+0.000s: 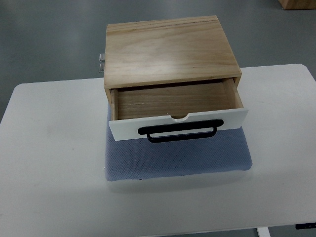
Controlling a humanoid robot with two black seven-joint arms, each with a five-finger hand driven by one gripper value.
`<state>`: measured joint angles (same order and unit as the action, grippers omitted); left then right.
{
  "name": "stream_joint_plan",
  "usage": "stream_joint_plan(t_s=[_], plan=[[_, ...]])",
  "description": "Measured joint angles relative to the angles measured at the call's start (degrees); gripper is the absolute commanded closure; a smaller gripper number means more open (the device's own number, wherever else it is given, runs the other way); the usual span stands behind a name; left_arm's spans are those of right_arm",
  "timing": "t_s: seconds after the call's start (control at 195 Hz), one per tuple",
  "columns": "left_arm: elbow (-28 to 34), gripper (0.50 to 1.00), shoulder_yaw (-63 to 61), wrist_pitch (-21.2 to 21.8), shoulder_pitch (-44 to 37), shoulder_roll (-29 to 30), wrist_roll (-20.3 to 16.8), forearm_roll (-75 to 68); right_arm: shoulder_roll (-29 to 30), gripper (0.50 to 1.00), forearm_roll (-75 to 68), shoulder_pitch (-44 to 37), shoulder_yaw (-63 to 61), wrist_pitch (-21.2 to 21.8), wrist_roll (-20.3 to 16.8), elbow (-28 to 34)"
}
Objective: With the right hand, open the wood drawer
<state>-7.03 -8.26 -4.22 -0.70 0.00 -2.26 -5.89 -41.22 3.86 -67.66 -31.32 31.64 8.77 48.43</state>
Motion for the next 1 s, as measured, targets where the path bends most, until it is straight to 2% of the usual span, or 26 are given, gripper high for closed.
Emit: stream_joint_plan(t_s=[0.2, 0.379, 0.764, 0.999], plan=[[0.0, 0.5, 0.0, 0.0, 0.0, 0.0, 0.0, 0.0, 8.7, 0.558, -1.6, 7.8, -11.4, -2.8, 0.0, -15.7], [0.0, 0.5, 0.0, 0.0, 0.0, 0.0, 0.0, 0.0, 14.4, 0.558, -3.9, 11.8, -13.5, -3.2, 0.1, -23.0], [0.0, 0.5, 0.0, 0.0, 0.0, 0.0, 0.0, 0.0, 21.2, 0.556, -13.8, 19.2, -12.6, -6.5, 0.1, -24.1], [0.0, 0.5, 0.0, 0.0, 0.0, 0.0, 0.0, 0.0, 22.9, 0.556, -15.6, 21.2, -9.5, -7.1, 0.2, -23.9]])
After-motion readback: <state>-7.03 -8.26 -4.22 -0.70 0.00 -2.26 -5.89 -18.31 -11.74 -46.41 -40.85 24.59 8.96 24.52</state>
